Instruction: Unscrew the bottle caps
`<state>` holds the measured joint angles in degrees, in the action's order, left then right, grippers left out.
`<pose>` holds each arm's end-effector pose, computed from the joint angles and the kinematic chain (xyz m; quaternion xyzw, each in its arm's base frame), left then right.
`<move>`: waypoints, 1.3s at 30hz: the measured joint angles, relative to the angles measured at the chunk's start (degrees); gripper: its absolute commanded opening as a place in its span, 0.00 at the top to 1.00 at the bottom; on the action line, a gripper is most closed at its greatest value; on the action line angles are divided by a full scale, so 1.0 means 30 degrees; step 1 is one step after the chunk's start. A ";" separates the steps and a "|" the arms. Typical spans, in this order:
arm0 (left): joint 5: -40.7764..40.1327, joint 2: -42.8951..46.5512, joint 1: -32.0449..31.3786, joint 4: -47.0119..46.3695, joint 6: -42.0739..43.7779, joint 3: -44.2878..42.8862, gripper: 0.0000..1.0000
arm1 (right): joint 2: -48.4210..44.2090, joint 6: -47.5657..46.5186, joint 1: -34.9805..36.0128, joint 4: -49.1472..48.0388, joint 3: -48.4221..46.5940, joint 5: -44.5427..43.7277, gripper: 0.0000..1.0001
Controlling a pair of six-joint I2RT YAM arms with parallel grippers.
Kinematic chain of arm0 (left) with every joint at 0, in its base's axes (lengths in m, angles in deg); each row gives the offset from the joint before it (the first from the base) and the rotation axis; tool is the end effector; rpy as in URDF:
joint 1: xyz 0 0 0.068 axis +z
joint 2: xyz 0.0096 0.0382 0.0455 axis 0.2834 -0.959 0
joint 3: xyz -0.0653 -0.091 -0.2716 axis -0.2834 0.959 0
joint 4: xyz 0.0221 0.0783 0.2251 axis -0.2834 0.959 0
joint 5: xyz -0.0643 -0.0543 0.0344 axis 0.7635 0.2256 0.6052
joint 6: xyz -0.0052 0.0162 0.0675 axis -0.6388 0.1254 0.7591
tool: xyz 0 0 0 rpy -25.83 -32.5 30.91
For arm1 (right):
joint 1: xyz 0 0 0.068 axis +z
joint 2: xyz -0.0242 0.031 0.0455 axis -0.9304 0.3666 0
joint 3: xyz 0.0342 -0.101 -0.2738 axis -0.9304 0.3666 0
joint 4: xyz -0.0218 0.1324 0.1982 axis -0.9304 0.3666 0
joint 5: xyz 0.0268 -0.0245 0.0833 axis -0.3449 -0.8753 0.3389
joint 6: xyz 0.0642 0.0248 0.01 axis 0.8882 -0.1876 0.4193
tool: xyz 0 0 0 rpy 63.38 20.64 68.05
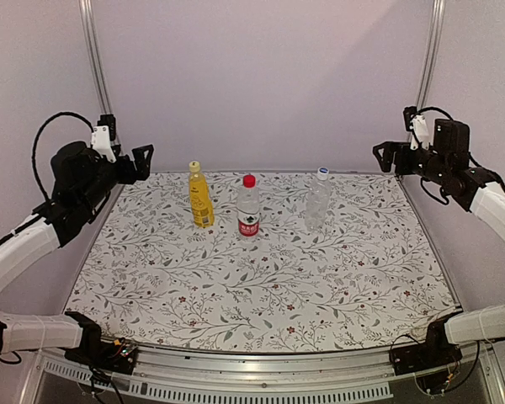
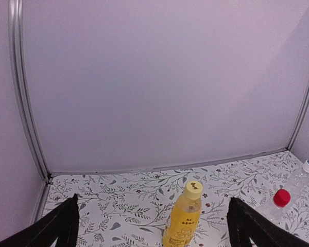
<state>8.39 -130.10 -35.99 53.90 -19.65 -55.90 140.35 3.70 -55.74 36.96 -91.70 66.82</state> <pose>0.2175 -0.0675 0.3737 0.0225 0.7120 -0.1046 0.6940 0.2515 0.0602 0.3860 -0.0865 0.7907 0.1044 0.5970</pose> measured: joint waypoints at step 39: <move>0.0758 -0.1552 -0.0117 0.1982 0.0794 -0.1180 0.00 | 1.3741 -0.2120 0.3840 0.7781 -1.1548 0.2237 0.52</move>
<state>10.66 -134.76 -36.34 59.85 -17.26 -59.44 181.57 -2.66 -44.22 60.31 -126.34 73.53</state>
